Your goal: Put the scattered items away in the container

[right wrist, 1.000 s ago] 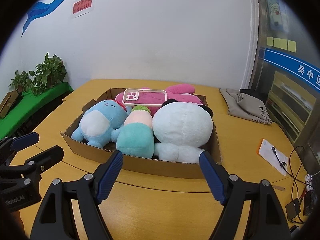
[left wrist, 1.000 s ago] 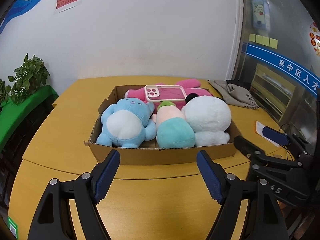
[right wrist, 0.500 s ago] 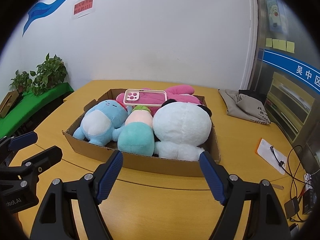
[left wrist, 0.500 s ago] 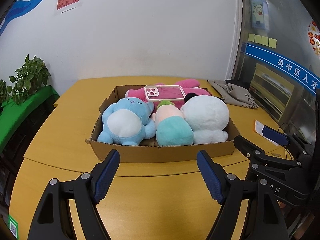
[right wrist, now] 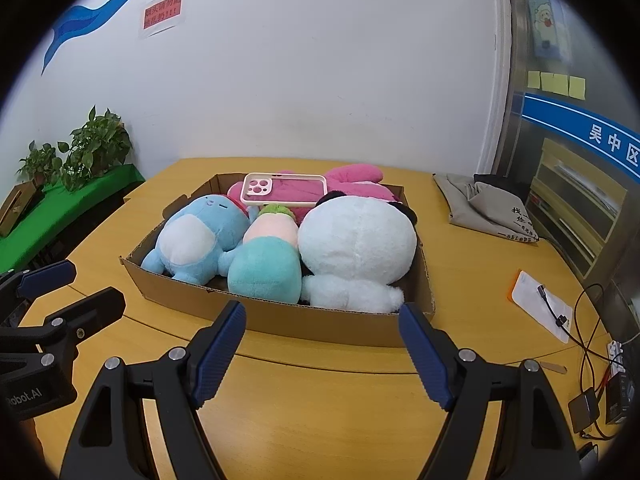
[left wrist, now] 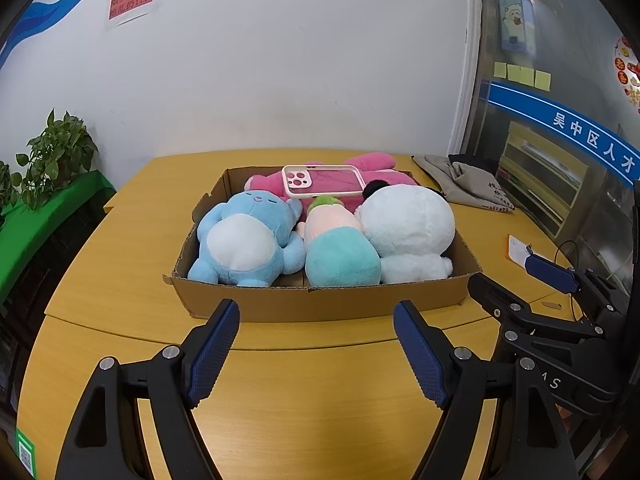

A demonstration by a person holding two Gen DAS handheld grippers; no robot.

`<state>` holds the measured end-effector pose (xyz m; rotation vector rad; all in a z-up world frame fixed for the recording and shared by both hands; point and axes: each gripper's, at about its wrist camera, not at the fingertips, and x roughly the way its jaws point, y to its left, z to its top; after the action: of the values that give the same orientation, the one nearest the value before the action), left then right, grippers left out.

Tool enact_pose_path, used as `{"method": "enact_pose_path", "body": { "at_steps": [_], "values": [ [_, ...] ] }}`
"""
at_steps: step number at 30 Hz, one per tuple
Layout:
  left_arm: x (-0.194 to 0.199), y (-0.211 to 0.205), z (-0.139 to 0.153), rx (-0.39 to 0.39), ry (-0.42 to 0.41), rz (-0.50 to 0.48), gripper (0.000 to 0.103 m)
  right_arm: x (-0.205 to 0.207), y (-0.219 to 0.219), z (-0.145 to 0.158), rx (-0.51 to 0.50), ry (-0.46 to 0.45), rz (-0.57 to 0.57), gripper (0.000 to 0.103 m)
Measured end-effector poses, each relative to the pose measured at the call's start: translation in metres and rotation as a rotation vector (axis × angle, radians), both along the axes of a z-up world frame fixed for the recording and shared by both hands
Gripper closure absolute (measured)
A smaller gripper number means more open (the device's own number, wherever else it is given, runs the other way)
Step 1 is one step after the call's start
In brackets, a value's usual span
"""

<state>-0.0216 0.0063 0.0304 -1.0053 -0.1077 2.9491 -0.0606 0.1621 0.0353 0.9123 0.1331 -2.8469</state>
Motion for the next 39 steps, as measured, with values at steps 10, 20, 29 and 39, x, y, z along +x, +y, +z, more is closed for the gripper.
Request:
{"method": "enact_pose_path", "body": {
  "at_steps": [10, 20, 29, 39],
  "values": [
    [0.0, 0.002, -0.001, -0.003, -0.007, 0.001, 0.02, 0.001, 0.004, -0.001, -0.012, -0.005, -0.007, 0.024],
    [0.003, 0.002, 0.0, -0.002, 0.001, 0.0, 0.02, 0.004, 0.006, -0.002, -0.018, 0.0, -0.008, 0.024],
    [0.006, 0.004, -0.004, -0.008, -0.011, 0.02, 0.02, 0.008, 0.005, -0.001, -0.024, -0.001, -0.006, 0.024],
    [0.012, 0.005, -0.005, -0.013, -0.015, 0.022, 0.02, 0.014, 0.004, 0.002, -0.022, 0.006, -0.003, 0.024]
  ]
}}
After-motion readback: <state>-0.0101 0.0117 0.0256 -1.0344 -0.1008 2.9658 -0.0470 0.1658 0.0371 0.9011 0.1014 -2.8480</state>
